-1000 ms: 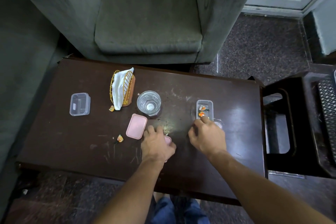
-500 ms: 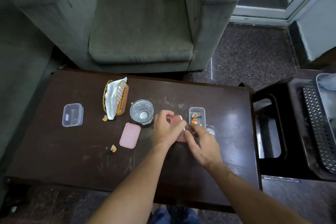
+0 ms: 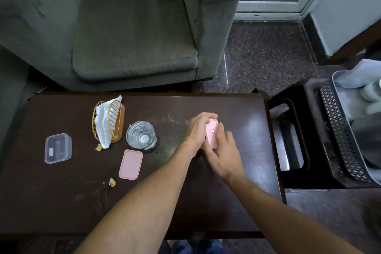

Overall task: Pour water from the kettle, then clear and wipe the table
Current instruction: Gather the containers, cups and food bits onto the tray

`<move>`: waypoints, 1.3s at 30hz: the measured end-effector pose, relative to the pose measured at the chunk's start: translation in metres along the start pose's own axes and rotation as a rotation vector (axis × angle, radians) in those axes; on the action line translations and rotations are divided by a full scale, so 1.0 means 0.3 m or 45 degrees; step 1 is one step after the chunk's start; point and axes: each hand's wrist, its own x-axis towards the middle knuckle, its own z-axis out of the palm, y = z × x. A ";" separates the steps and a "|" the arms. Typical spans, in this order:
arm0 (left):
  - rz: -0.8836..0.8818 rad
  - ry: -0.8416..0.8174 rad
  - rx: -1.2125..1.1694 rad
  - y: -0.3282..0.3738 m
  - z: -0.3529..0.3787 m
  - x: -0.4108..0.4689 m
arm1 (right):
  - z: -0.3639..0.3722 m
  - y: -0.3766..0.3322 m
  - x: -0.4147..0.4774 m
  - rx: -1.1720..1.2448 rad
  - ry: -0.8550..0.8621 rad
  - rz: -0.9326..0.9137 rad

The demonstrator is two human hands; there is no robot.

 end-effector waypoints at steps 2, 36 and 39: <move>0.026 0.006 0.124 -0.009 -0.001 0.027 | 0.009 0.002 0.016 -0.048 0.090 0.078; 0.496 0.126 1.056 -0.094 -0.086 0.158 | 0.169 -0.065 0.034 -0.345 0.328 0.401; 0.429 0.134 1.060 -0.085 -0.076 0.171 | 0.169 -0.058 0.038 -0.372 0.305 0.399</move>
